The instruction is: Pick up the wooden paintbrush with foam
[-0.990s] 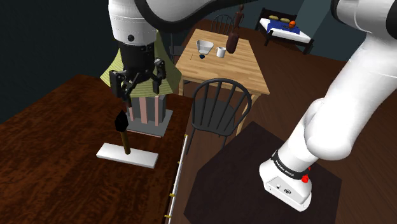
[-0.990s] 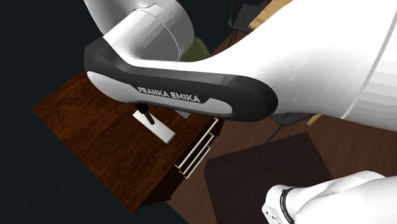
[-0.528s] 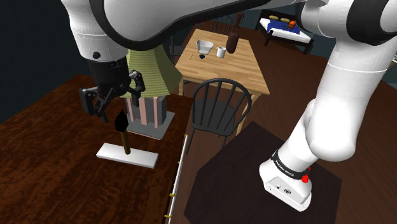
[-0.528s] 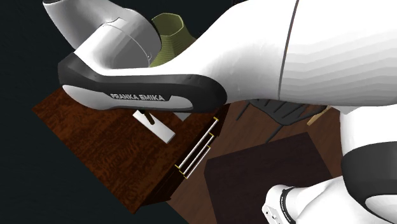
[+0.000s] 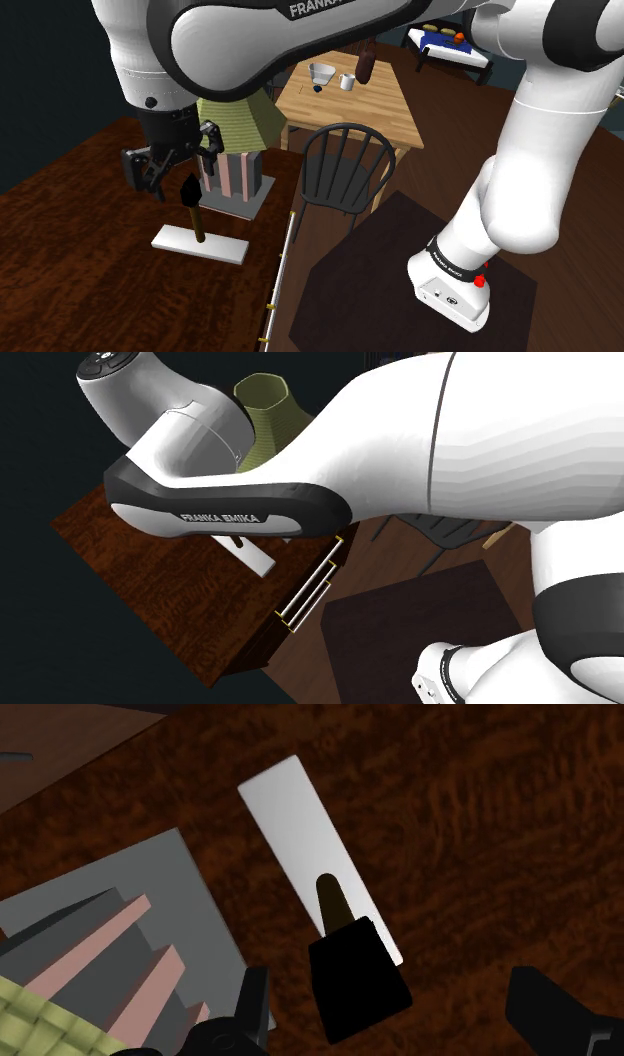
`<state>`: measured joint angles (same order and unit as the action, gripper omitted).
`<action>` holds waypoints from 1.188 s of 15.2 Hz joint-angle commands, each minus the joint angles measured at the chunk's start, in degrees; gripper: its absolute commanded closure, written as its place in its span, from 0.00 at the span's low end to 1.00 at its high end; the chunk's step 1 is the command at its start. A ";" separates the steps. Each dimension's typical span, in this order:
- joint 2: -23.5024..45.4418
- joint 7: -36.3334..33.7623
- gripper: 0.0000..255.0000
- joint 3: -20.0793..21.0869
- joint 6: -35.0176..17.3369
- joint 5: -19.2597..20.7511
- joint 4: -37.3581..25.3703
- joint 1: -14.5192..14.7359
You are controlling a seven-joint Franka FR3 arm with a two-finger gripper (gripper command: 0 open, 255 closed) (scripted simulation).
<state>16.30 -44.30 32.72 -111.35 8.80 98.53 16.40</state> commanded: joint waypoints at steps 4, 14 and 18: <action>2.28 -0.11 1.00 -0.58 0.15 0.51 -0.46 0.04; 0.75 0.60 1.00 -0.13 3.21 -0.36 -2.19 -0.51; 0.16 0.85 1.00 0.10 6.06 -0.76 -4.55 -0.53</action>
<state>16.60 -43.57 32.85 -106.10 8.15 94.53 15.97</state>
